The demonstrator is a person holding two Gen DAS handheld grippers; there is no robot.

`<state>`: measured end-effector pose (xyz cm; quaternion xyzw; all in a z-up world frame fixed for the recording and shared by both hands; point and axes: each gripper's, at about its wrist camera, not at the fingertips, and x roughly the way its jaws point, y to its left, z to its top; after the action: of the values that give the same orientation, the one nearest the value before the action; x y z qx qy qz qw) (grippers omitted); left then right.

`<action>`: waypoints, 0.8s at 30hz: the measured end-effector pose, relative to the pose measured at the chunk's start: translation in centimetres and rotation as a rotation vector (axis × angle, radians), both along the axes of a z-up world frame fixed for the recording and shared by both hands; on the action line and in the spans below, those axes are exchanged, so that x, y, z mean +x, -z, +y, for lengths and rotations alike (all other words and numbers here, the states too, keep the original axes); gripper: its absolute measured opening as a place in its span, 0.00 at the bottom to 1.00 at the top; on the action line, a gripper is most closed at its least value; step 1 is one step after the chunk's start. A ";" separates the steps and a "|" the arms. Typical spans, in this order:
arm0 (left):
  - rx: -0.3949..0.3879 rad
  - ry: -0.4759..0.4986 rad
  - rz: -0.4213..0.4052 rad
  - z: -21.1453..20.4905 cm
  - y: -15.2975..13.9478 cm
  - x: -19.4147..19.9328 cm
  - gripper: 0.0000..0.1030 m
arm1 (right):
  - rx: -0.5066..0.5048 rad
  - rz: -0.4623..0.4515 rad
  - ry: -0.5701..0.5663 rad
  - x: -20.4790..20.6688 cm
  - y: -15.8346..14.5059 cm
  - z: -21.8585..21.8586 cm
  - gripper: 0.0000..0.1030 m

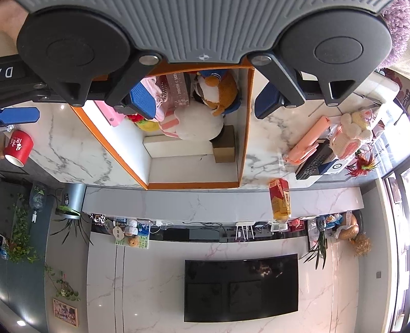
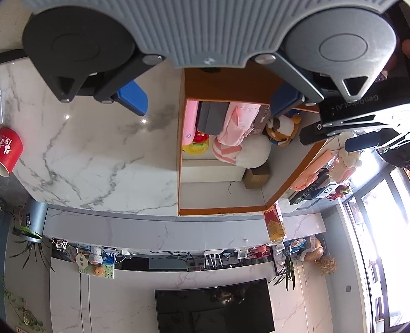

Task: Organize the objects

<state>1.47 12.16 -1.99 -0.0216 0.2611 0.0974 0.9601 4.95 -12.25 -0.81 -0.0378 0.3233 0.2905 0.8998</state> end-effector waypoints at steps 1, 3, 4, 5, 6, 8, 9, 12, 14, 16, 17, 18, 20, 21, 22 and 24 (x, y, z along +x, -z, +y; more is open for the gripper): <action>0.003 -0.001 0.000 -0.1 0.0 0.0 0.97 | 0.001 0.001 -0.001 0.0 0.0 0.0 0.98; 0.004 -0.003 0.000 -0.2 0.0 -0.1 0.97 | 0.001 -0.002 -0.004 -0.1 0.0 0.0 0.98; 0.004 -0.003 0.000 -0.3 0.0 -0.1 0.97 | -0.001 -0.003 -0.005 -0.1 0.0 0.1 0.98; 0.005 -0.004 0.001 -0.2 0.0 0.0 0.97 | -0.002 -0.003 -0.006 -0.2 0.0 0.1 0.98; 0.007 -0.005 0.002 -0.2 -0.1 -0.1 0.97 | -0.003 -0.004 -0.006 -0.2 0.0 0.1 0.98; 0.013 -0.009 0.003 -0.3 -0.1 -0.2 0.97 | -0.002 -0.005 -0.005 -0.2 0.0 0.1 0.98; 0.014 -0.012 0.004 -0.3 -0.1 -0.2 0.97 | -0.001 -0.006 -0.006 -0.3 -0.1 0.2 0.98; 0.014 -0.017 0.007 -0.3 -0.2 -0.3 0.97 | -0.001 -0.013 -0.007 -0.4 -0.1 0.1 0.98; 0.018 -0.021 0.010 -0.3 -0.3 -0.4 0.97 | 0.000 -0.014 -0.008 -0.4 -0.2 0.2 0.98; 0.018 -0.027 0.011 -0.2 -0.3 -0.4 0.97 | -0.001 -0.014 -0.010 -0.5 -0.1 0.3 0.98; 0.016 -0.028 0.011 -0.2 -0.3 -0.5 0.97 | -0.002 -0.014 -0.011 -0.5 -0.1 0.3 0.98; 0.017 -0.028 0.011 -0.2 -0.3 -0.5 0.97 | -0.002 -0.015 -0.012 -0.5 -0.1 0.3 0.98; 0.017 -0.030 0.010 -0.1 -0.4 -0.5 0.97 | -0.003 -0.017 -0.013 -0.5 -0.1 0.4 0.98; 0.017 -0.029 0.010 -0.1 -0.4 -0.6 0.97 | -0.003 -0.018 -0.014 -0.5 -0.2 0.4 0.98; 0.018 -0.028 0.011 -0.1 -0.4 -0.6 0.97 | -0.003 -0.020 -0.014 -0.5 -0.2 0.4 0.98; 0.017 -0.030 0.012 -0.1 -0.4 -0.6 0.97 | -0.003 -0.022 -0.014 -0.5 -0.3 0.4 0.98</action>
<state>0.90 12.04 -1.58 -0.0168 0.2655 0.1141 0.9572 4.45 -11.86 -0.55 -0.0448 0.3136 0.2957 0.9012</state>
